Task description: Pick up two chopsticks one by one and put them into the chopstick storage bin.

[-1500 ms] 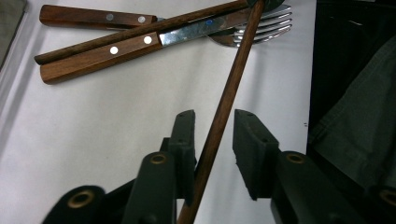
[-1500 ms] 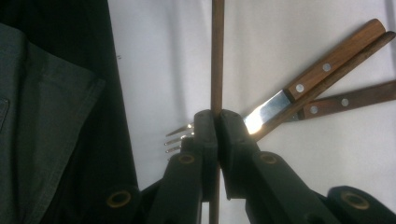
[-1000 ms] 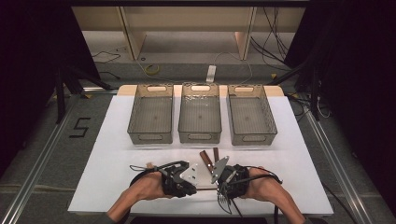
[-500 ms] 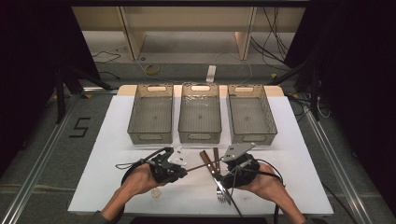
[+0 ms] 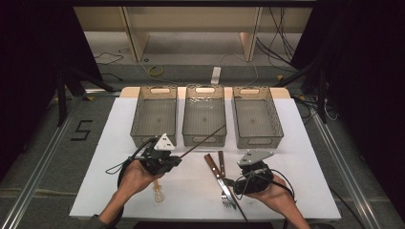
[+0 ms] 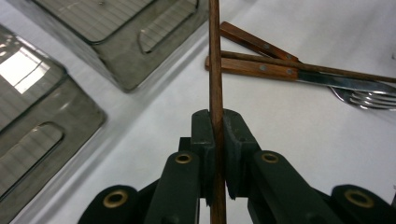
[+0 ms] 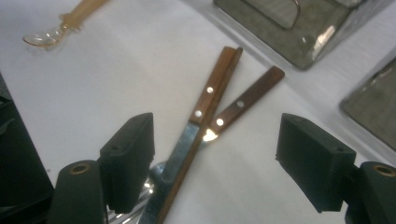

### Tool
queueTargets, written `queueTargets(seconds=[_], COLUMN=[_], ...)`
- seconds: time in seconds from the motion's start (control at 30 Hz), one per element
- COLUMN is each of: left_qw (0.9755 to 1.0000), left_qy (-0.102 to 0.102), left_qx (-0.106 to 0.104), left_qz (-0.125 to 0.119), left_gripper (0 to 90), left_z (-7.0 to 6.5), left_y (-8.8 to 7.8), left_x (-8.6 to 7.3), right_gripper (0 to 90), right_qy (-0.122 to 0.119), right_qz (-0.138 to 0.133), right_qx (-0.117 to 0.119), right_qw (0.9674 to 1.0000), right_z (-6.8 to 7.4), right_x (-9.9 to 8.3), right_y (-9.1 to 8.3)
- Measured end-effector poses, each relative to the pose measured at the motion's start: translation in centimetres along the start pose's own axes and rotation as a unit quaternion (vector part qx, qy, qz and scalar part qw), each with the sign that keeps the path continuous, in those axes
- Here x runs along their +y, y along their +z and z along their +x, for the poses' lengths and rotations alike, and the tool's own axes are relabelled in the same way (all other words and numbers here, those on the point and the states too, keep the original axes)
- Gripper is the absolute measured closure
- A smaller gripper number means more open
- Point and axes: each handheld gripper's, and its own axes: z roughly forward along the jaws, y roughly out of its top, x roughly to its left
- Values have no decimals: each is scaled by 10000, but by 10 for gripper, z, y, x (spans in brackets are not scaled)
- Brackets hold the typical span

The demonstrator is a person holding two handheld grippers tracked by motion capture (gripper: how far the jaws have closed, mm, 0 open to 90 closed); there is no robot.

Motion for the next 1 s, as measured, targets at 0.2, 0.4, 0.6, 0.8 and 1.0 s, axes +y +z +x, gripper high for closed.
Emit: queueTargets(seconds=[0.2, 0.4, 0.6, 0.8, 1.0], left_qw=[9995, 9967, 9926, 9859, 9813], left_qy=[-249, -612, -914, -1337, -1562], left_qx=[145, 421, 730, 927, 1083], left_qz=[-90, -324, -330, -391, -314], left_gripper=[834, 835, 835, 835, 834], left_z=[15, 42, 72, 101, 123], left_y=[-6, -22, -23, -19, -13], left_x=[-1, 2, 8, 13, 18], right_gripper=[287, 289, 284, 279, 279], right_qy=[124, 177, 155, 103, 72], right_qz=[87, 117, 159, 217, 252], right_qx=[-99, -131, -149, -132, -98], right_qw=[9998, 9997, 9996, 9996, 9996], right_z=[-2, -1, 1, 3, 3], right_x=[-7, -13, -16, -17, -18], right_y=[-1, -4, -3, -1, -1])
